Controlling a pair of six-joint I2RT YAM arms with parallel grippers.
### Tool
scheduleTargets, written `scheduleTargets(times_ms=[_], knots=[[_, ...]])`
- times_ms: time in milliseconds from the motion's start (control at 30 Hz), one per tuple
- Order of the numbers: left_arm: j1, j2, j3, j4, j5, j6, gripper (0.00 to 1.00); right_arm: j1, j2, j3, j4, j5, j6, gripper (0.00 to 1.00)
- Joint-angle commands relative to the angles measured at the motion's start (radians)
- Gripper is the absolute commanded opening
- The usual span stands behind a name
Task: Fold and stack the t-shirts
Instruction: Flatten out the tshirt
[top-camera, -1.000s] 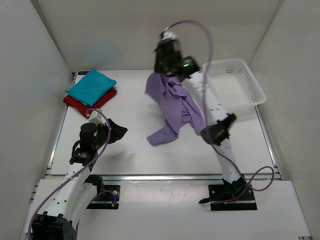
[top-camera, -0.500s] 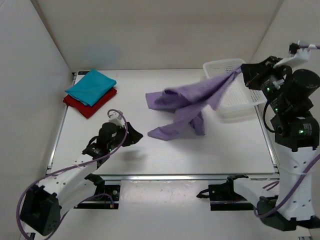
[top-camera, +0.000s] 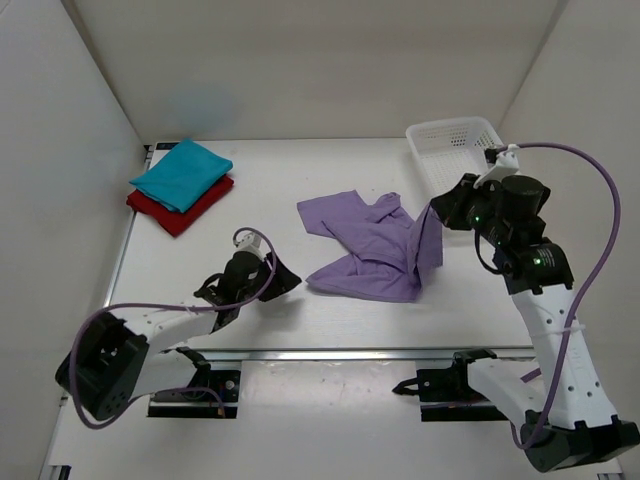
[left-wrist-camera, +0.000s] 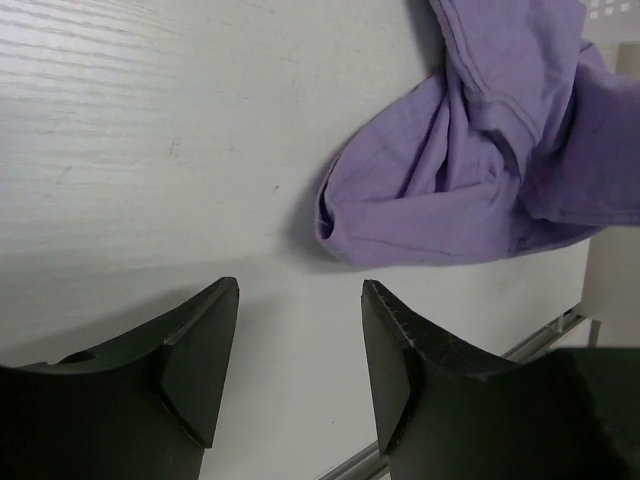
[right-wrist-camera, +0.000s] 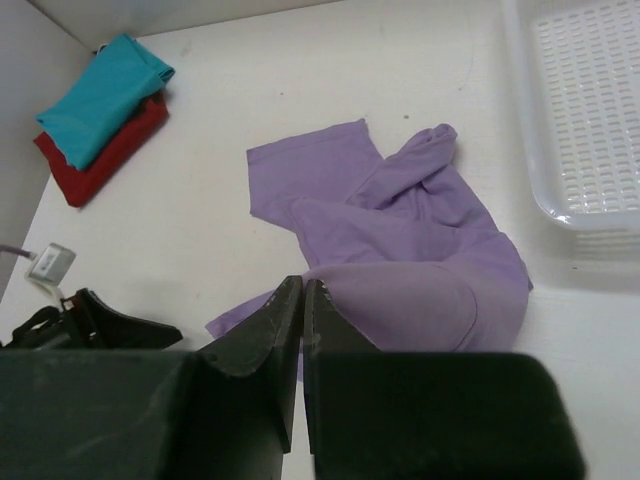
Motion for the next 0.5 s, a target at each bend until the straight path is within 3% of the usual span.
scheduleTargets(times_ms=[0, 167, 467], knots=[[-0.014, 0.083, 0.072, 0.094, 0.026, -0.09, 0.63, 0.011, -0.065, -0.043, 0.104, 0.003, -0.009, 0.01], [-0.071, 0.098, 0.032, 0.126, -0.031, -0.183, 0.57, 0.028, -0.08, -0.107, 0.146, -0.026, 0.002, 0.02], [-0.084, 0.245, 0.044, 0.281, -0.05, -0.326, 0.57, 0.053, -0.091, -0.19, 0.198, -0.086, 0.025, 0.02]])
